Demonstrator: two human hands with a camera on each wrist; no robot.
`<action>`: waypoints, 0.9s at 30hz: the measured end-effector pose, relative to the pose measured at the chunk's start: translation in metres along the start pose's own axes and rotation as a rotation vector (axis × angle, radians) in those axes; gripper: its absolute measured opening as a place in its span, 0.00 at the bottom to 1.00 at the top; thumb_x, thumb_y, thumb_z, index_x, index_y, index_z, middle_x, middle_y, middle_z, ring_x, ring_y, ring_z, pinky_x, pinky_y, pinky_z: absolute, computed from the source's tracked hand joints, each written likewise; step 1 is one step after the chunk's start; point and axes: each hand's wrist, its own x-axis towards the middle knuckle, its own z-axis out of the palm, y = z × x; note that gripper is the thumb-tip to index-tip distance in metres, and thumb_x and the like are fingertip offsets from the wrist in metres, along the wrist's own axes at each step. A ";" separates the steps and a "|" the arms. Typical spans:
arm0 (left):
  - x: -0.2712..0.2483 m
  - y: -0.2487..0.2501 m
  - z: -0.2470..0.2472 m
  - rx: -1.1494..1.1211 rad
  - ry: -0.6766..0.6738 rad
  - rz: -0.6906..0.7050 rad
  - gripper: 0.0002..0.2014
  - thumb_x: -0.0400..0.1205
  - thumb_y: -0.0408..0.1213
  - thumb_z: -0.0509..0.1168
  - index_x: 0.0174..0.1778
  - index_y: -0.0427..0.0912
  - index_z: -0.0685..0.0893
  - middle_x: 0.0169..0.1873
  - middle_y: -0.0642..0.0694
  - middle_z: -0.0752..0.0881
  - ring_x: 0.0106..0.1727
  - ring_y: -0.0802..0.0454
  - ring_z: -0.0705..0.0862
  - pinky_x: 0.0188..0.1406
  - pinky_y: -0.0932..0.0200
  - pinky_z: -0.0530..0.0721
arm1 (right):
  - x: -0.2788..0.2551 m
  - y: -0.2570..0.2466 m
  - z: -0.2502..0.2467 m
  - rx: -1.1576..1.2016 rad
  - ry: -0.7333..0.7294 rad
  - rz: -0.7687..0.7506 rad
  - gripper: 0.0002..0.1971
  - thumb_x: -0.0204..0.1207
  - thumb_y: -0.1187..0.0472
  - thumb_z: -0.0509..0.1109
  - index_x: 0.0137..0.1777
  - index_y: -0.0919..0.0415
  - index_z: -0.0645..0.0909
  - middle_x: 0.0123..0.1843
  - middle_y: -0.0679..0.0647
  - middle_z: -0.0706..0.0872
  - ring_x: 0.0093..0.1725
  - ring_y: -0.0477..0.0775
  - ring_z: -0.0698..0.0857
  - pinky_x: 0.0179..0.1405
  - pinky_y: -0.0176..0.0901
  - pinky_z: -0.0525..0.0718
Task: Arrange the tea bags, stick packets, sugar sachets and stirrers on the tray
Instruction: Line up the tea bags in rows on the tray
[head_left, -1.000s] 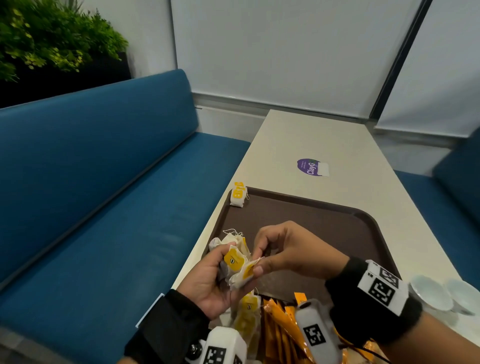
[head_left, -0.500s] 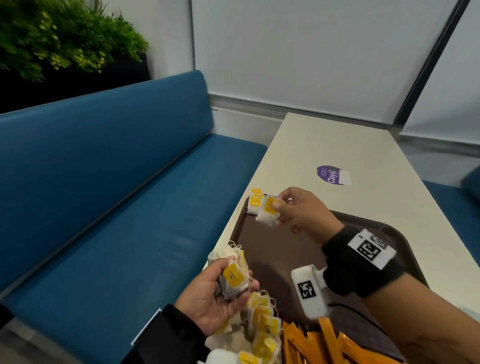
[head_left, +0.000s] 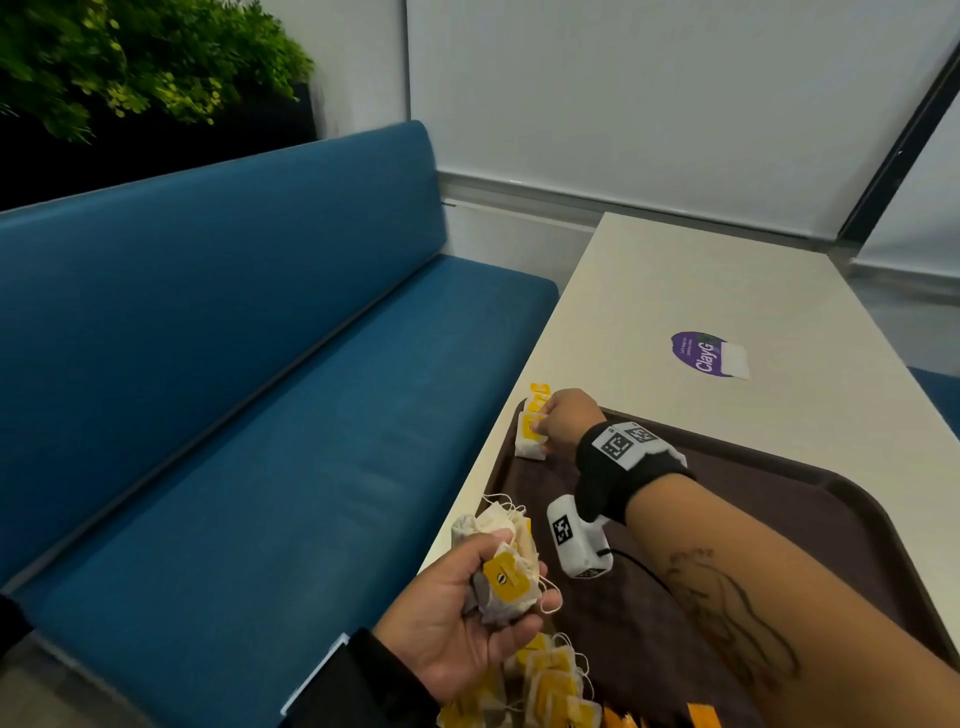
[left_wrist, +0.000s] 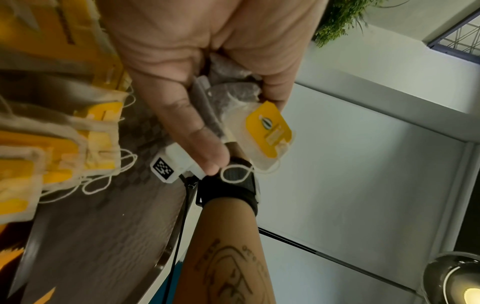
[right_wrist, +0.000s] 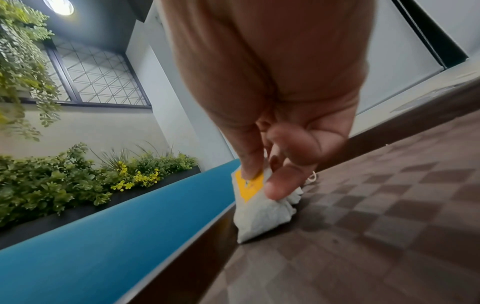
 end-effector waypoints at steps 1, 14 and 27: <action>0.001 0.000 -0.001 -0.004 0.006 -0.003 0.20 0.66 0.41 0.69 0.43 0.25 0.88 0.35 0.32 0.87 0.31 0.43 0.88 0.17 0.55 0.86 | -0.001 -0.002 0.001 -0.015 0.014 0.025 0.15 0.78 0.65 0.68 0.63 0.68 0.81 0.58 0.62 0.86 0.44 0.54 0.85 0.43 0.40 0.85; -0.005 -0.006 0.001 -0.005 -0.007 -0.002 0.25 0.68 0.41 0.69 0.53 0.24 0.81 0.35 0.30 0.86 0.32 0.42 0.88 0.20 0.54 0.87 | -0.018 -0.006 -0.018 -0.121 0.139 -0.031 0.14 0.75 0.62 0.74 0.57 0.69 0.82 0.60 0.62 0.84 0.61 0.60 0.82 0.54 0.44 0.78; -0.028 -0.030 0.022 0.045 -0.012 0.074 0.21 0.67 0.38 0.68 0.54 0.32 0.81 0.37 0.30 0.88 0.38 0.38 0.89 0.20 0.53 0.87 | -0.189 0.017 -0.067 0.193 -0.276 -0.304 0.03 0.74 0.67 0.73 0.43 0.59 0.82 0.32 0.49 0.84 0.28 0.44 0.81 0.20 0.33 0.70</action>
